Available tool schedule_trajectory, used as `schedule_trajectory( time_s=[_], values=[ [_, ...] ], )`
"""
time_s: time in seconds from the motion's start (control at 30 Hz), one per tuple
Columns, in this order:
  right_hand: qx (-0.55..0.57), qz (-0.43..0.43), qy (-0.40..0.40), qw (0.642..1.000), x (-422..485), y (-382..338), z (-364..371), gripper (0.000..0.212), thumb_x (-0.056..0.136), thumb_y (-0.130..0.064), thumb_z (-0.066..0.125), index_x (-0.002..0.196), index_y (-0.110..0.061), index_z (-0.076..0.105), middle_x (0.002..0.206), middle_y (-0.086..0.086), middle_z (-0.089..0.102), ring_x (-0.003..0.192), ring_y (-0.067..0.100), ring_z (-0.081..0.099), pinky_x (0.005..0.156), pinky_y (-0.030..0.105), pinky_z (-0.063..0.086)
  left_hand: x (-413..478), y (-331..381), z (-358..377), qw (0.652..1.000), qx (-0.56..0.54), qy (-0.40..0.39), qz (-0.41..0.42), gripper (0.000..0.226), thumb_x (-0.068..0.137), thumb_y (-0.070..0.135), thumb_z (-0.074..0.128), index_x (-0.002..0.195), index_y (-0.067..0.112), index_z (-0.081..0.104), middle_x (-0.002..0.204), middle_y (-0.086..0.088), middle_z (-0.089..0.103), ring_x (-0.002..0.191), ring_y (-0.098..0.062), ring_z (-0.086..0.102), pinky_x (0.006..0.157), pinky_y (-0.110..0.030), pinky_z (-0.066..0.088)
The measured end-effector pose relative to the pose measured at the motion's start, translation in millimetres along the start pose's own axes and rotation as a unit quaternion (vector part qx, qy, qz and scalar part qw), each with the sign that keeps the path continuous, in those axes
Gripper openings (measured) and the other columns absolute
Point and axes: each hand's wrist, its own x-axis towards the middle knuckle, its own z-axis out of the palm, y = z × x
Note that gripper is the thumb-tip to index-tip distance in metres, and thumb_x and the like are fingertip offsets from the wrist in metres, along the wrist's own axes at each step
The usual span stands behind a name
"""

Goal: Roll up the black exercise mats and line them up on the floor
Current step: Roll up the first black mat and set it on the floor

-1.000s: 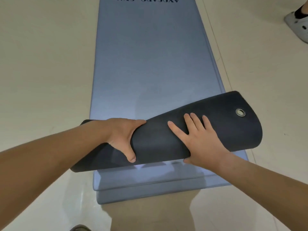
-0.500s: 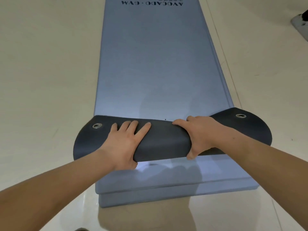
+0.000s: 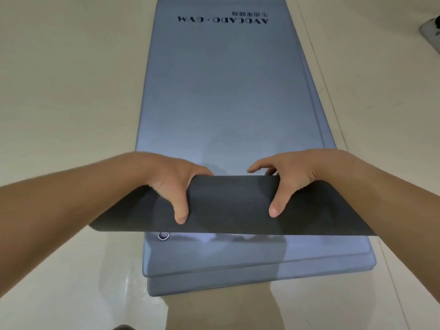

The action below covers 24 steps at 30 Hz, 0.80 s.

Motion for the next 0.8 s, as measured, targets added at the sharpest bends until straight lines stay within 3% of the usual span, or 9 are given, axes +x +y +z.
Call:
schedule_trajectory(
  time_s=[0.07,0.17,0.27,0.33,0.4,0.47,0.57,0.67,0.8],
  values=[
    [-0.037,0.0,0.079,0.996,-15,-6,2,0.12,0.067,-0.056,0.096,0.161,-0.057,0.021,0.164,-0.007,0.037,0.145,0.026,0.045,0.116,0.048,0.043,16,1,-19,0.999,-0.006,-0.038,-0.01,0.088,0.055,0.017,0.104,0.126,0.05,0.062,0.114,0.015,0.077,0.105,-0.019,0.076,0.091,-0.048,0.065],
    [-0.177,0.0,0.225,0.958,-32,-29,38,0.124,0.08,-0.063,0.08,0.165,-0.045,-0.007,0.163,0.007,0.031,0.144,0.033,0.04,0.108,0.054,0.047,28,1,-39,0.997,-0.021,-0.073,-0.02,0.08,0.064,0.004,0.1,0.129,0.036,0.066,0.113,0.008,0.081,0.101,-0.023,0.079,0.088,-0.047,0.066],
    [-0.257,0.049,0.221,0.94,-19,-48,88,0.159,0.069,-0.077,0.082,0.155,-0.025,-0.042,0.168,0.028,-0.02,0.158,0.053,-0.01,0.123,0.075,0.01,34,-4,-46,0.996,-0.033,-0.074,-0.026,0.079,0.065,0.006,0.1,0.129,0.036,0.065,0.112,0.008,0.081,0.102,-0.024,0.079,0.091,-0.049,0.065],
    [-0.275,0.062,0.247,0.927,0,-42,100,0.169,0.065,-0.073,0.088,0.151,-0.02,-0.047,0.164,0.035,-0.028,0.155,0.058,-0.019,0.121,0.079,0.001,41,-10,-45,0.997,-0.033,-0.057,-0.041,0.086,0.059,0.014,0.104,0.132,0.039,0.064,0.115,0.011,0.08,0.105,-0.022,0.078,0.093,-0.048,0.064],
    [-0.267,0.043,0.278,0.921,17,-32,92,0.166,0.064,-0.071,0.088,0.155,-0.021,-0.041,0.166,0.036,-0.018,0.155,0.059,-0.01,0.12,0.079,0.004,45,-20,-47,0.997,-0.028,-0.031,-0.06,0.102,0.055,0.026,0.107,0.143,0.041,0.057,0.127,0.014,0.074,0.115,-0.021,0.073,0.101,-0.048,0.061],
    [-0.283,0.019,0.291,0.913,29,-26,71,0.162,0.06,-0.076,0.085,0.16,-0.023,-0.031,0.166,0.032,0.001,0.154,0.054,0.008,0.12,0.075,0.012,40,-32,-53,0.996,-0.021,0.033,-0.086,0.123,0.058,0.04,0.105,0.161,0.042,0.037,0.151,0.014,0.056,0.137,-0.023,0.059,0.115,-0.048,0.049],
    [-0.299,-0.019,0.247,0.921,41,-23,39,0.161,0.053,-0.08,0.085,0.162,-0.03,-0.023,0.159,0.019,0.03,0.145,0.04,0.036,0.121,0.065,0.026,22,-40,-47,0.989,0.025,0.128,-0.064,0.127,0.072,0.053,0.096,0.169,0.042,0.014,0.173,0.007,0.026,0.158,-0.025,0.029,0.126,-0.049,0.031],
    [-0.237,-0.034,0.186,0.953,48,-19,9,0.157,0.053,-0.074,0.091,0.164,-0.039,-0.015,0.149,0.005,0.049,0.13,0.03,0.054,0.113,0.052,0.042,18,-31,-9,0.96,0.191,0.203,-0.002,0.144,0.065,0.074,0.087,0.17,0.036,-0.003,0.178,-0.007,0.005,0.164,-0.03,0.006,0.13,-0.056,0.015],
    [-0.147,-0.023,0.13,0.98,57,-13,-10,0.159,0.044,-0.066,0.099,0.162,-0.049,-0.007,0.148,-0.003,0.049,0.127,0.029,0.055,0.109,0.048,0.049,41,-15,52,0.92,0.281,0.267,-0.052,0.163,0.059,0.086,0.078,0.159,0.023,-0.036,0.175,-0.018,-0.019,0.164,-0.037,-0.013,0.127,-0.069,0.005]
  ],
)
